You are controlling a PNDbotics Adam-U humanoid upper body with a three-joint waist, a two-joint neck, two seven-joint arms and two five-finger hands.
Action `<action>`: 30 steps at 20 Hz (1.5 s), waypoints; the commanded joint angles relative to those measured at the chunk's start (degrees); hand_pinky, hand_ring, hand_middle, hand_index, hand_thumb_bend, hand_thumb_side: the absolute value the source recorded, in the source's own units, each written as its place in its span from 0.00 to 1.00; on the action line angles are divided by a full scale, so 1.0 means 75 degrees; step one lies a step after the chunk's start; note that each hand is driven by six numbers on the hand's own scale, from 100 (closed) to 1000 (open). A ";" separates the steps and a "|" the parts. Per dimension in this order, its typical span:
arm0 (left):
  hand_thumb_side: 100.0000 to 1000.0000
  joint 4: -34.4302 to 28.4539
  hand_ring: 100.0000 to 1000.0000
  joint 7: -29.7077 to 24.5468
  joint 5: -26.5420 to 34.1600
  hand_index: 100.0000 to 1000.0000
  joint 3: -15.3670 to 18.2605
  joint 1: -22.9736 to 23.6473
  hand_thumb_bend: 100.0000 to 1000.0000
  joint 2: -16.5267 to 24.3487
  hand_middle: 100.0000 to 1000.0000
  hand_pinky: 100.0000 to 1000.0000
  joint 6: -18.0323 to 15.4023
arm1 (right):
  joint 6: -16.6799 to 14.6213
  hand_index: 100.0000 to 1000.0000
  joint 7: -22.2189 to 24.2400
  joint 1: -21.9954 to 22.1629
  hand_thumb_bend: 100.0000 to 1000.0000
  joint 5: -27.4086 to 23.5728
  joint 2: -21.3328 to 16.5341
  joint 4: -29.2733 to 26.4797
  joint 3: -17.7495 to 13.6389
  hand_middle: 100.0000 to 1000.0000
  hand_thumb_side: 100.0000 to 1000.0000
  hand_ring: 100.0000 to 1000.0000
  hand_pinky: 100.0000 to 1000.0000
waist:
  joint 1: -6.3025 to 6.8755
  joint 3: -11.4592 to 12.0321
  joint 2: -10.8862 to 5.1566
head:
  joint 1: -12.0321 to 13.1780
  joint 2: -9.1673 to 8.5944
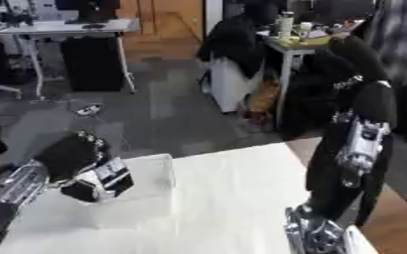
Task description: Pick up objects on the table and place them in the box.
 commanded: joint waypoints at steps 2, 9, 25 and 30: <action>0.91 0.0597 0.10 0.0450 -0.0824 0.24 0.0537 -0.0339 0.14 -0.0145 0.19 0.00 0.0798 | -0.0098 0.80 0.0043 -0.0163 0.00 -0.0066 0.0164 -0.0113 0.0093 0.69 1.00 0.71 0.82 | 0.0015 -0.0071 -0.0069 | 0.0207 -0.0154; 1.00 0.1240 1.00 -0.1966 -0.1511 0.91 0.0738 -0.0362 0.23 -0.0231 1.00 1.00 0.1470 | -0.0118 0.80 0.0043 -0.0100 0.00 -0.0062 0.0165 -0.0113 0.0092 0.69 1.00 0.71 0.82 | 0.0068 -0.0036 -0.0135 | 0.0284 -0.0138; 1.00 -0.1656 0.83 0.1113 0.4293 0.85 0.0589 0.0862 0.10 0.1659 0.85 0.76 0.0603 | 0.0120 0.80 0.0087 -0.0005 0.00 0.0039 -0.0368 -0.0113 -0.0062 0.70 1.00 0.71 0.82 | 0.0111 0.0563 -0.0301 | -0.0099 0.0357; 1.00 -0.4356 0.67 0.0327 0.8951 0.88 0.0228 0.2727 0.26 0.1715 0.72 0.41 0.0602 | 0.0251 0.80 0.0020 -0.0053 0.01 0.0123 -0.0616 -0.0088 -0.0243 0.70 1.00 0.71 0.81 | 0.0002 0.0848 -0.0280 | -0.0556 0.0535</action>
